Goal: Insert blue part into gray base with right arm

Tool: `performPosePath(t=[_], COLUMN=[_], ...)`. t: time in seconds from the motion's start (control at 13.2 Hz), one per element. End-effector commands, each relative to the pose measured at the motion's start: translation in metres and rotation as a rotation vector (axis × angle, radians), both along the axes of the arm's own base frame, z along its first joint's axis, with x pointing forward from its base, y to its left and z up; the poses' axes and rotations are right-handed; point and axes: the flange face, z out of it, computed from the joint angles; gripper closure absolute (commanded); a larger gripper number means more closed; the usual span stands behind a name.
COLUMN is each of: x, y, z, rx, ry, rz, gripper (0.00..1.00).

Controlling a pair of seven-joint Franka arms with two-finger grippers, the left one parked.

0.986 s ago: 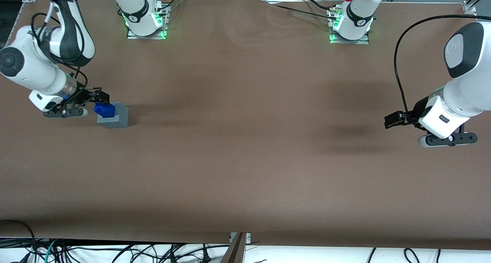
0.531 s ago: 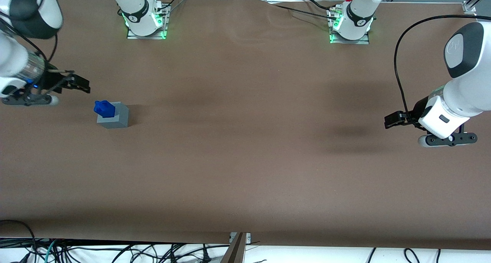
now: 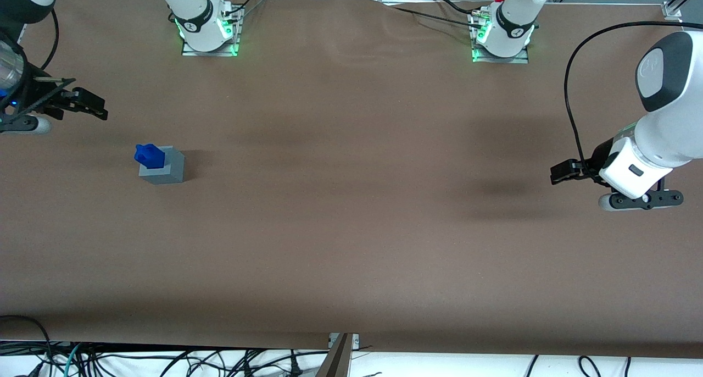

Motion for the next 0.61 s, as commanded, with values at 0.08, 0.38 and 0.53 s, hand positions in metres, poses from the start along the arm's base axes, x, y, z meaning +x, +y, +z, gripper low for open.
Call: performPosePath(t=[0.08, 0.38, 0.53], x=[-0.001, 0.007, 0.011], y=[0.0, -0.018, -0.013], z=[0.012, 0.003, 0.01], rx=[0.012, 0.11, 0.043], ry=[-0.024, -0.03, -0.043], rz=[-0.01, -0.12, -0.099], gripper=[0.01, 0.01, 0.01])
